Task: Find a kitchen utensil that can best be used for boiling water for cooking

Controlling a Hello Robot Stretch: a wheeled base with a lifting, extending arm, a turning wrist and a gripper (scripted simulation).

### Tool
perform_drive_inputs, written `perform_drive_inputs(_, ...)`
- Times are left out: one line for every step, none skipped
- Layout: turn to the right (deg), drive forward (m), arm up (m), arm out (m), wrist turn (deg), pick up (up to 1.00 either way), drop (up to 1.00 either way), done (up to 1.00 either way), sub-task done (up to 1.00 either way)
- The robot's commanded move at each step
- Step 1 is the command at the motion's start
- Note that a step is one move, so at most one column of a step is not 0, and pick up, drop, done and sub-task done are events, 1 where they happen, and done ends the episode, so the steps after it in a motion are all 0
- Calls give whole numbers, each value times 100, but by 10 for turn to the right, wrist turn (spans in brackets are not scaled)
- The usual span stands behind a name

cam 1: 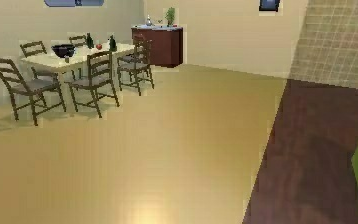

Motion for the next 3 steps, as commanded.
perform_drive_inputs(-210, 0, 0, 0, 0, 0, 0, 0, 0)
perform_drive_inputs(0, 30, 0, 0, 0, 0, 0, 0, 0)
perform_drive_inputs(-30, 0, 0, 0, 0, 0, 0, 0, 0)
